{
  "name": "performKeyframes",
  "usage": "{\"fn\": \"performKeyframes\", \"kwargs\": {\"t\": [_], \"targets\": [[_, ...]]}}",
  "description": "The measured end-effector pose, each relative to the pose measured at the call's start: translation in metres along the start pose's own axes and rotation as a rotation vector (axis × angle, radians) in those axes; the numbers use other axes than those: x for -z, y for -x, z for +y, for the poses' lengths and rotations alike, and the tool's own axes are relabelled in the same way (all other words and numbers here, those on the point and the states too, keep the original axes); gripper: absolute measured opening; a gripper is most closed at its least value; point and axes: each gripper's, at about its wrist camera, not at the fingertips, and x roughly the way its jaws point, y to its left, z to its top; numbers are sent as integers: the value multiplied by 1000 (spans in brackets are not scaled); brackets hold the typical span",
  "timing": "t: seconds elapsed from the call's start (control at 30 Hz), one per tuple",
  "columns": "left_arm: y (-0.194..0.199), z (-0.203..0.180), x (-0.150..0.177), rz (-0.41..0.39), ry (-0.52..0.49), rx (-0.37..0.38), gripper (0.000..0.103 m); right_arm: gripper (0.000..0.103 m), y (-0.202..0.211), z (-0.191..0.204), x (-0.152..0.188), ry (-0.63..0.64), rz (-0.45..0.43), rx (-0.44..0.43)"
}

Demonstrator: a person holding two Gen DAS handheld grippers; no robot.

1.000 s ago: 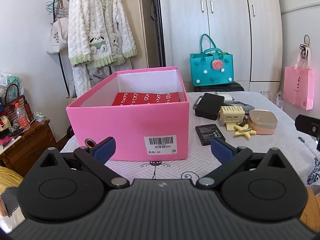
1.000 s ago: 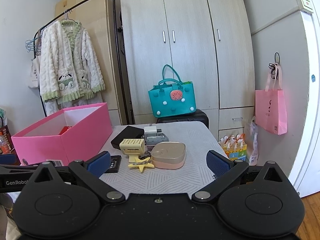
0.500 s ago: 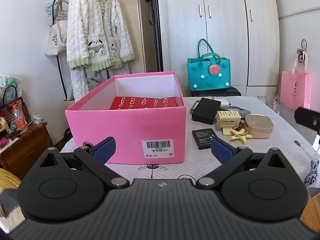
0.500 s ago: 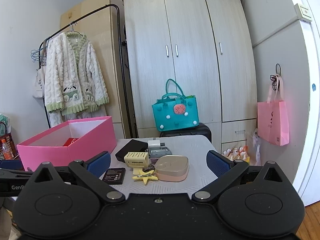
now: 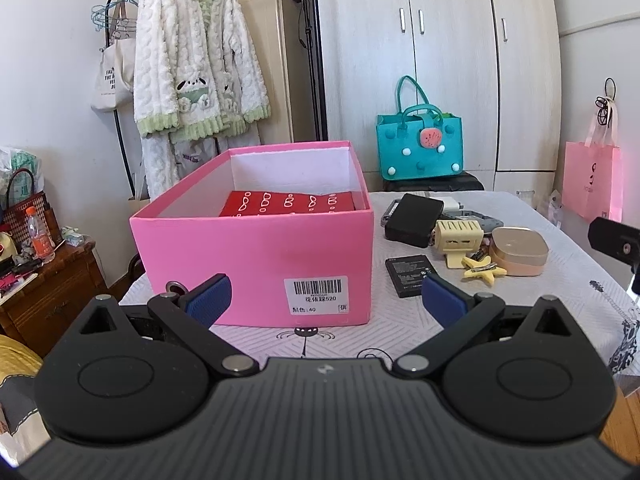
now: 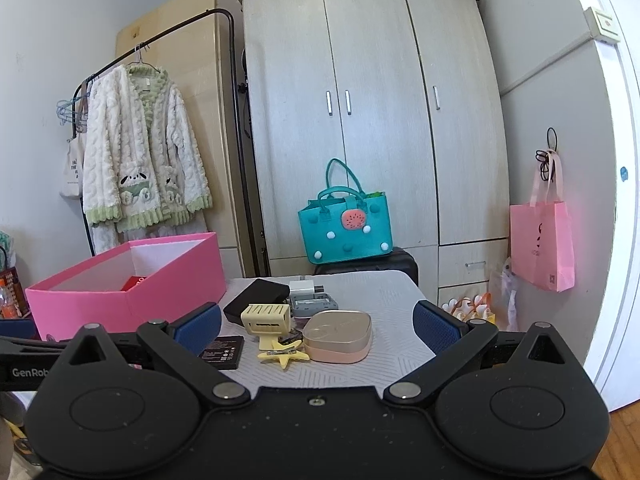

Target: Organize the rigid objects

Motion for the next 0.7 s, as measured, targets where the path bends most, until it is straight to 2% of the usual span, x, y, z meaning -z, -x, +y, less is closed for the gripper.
{"fn": "performKeyframes", "kwargs": {"t": [0.7], "targets": [[-1, 5, 1, 10, 8, -6, 103, 103, -1, 1, 0, 10, 4, -4]]}}
